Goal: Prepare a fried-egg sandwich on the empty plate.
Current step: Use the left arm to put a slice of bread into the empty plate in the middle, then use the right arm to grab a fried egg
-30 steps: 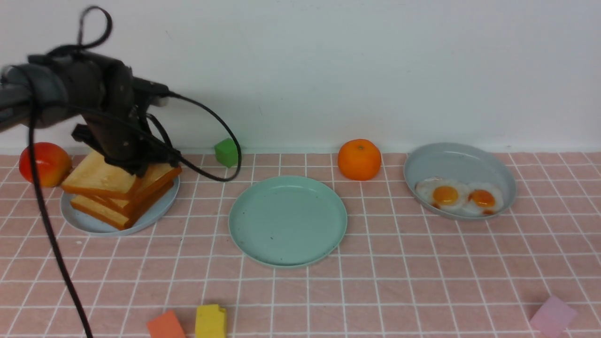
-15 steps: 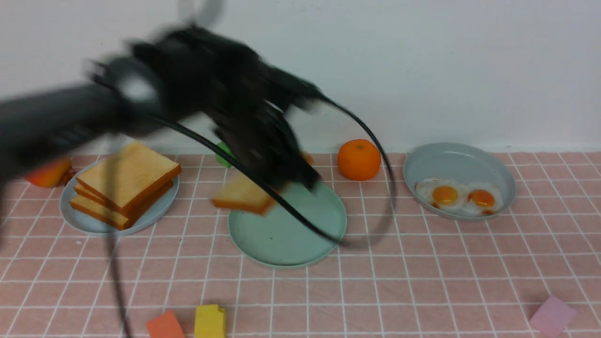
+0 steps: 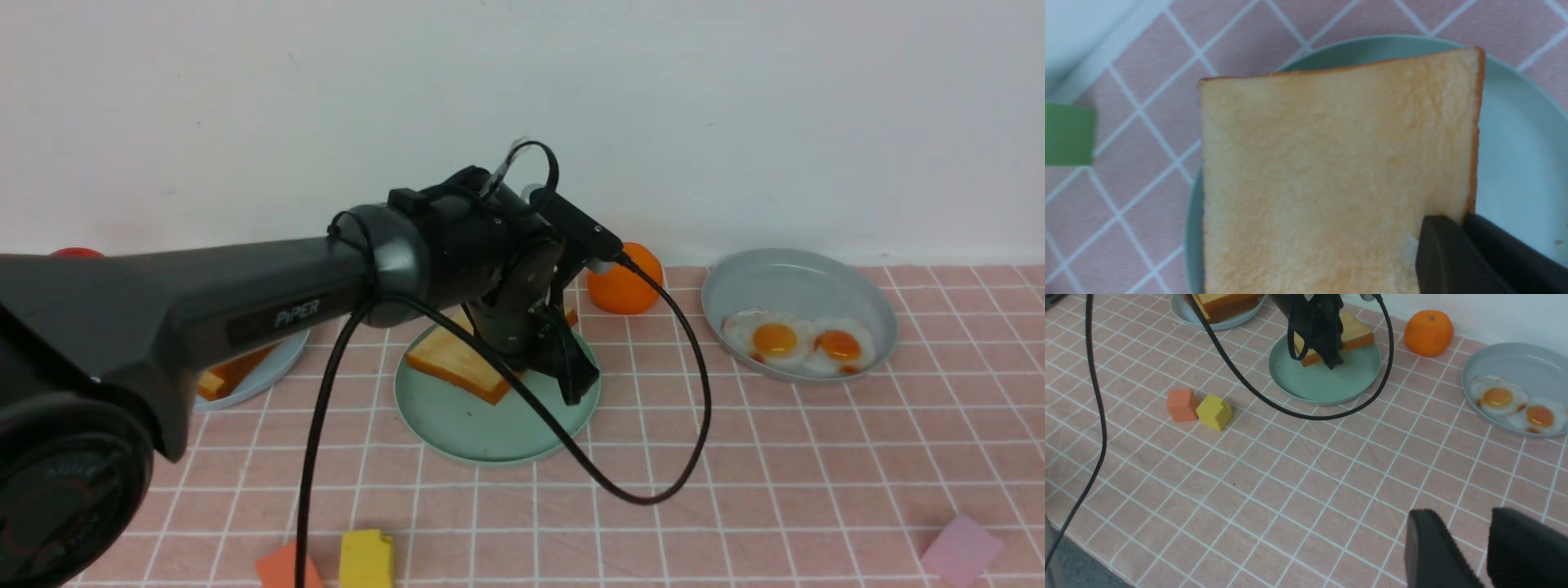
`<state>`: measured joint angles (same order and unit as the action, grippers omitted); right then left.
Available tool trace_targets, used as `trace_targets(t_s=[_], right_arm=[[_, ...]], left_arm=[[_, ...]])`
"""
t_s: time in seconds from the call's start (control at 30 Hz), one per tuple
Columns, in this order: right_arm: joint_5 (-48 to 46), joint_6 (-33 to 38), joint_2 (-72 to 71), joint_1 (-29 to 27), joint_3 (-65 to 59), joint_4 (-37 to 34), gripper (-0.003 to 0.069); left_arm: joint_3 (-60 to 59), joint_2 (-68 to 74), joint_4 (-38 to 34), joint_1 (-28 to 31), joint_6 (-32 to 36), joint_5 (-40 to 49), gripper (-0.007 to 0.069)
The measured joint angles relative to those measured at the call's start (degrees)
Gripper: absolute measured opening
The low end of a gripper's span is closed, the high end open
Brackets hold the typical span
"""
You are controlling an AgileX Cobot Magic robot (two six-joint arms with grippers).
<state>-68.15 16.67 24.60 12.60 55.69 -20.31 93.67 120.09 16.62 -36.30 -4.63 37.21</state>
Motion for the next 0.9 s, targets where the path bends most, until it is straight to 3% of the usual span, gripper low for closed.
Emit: trace_targets(t_s=[0.2,0.4,0.57,0.67,0.83,0.9], right_arm=[[-0.04,0.00,0.00,0.00,0.00,-0.92,0.0239],[-0.11,0.00,0.00,0.00,0.00,-1.16,0.0239],[0.87,0.00,0.00,0.00,0.00,-1.16,0.0239],[1.21,-0.54,0.76,0.00,0.00,-1.11,0.0239],[3.21,-1.74,11.79,0.00,0.04,0.61,0.0239],[5.81,-1.74,16.37,0.00,0.04,1.26,0.0239]], left_arm=[[0.00,0.34,-2.66,0.00,0.95,0.37,0.0129],[0.00,-0.34,-4.84,0.00,1.05,3.44,0.0282],[0.00,-3.67,-5.75,0.00,1.05,7.04,0.0321],[0.00,-7.49,-6.21,-0.27,0.74,9.71,0.0278],[-1.12,-26.10,-8.42,-4.15,-3.69,11.58,0.0030],[-2.90,-32.92,-9.20,-6.17,-4.14,11.37,-0.0013]])
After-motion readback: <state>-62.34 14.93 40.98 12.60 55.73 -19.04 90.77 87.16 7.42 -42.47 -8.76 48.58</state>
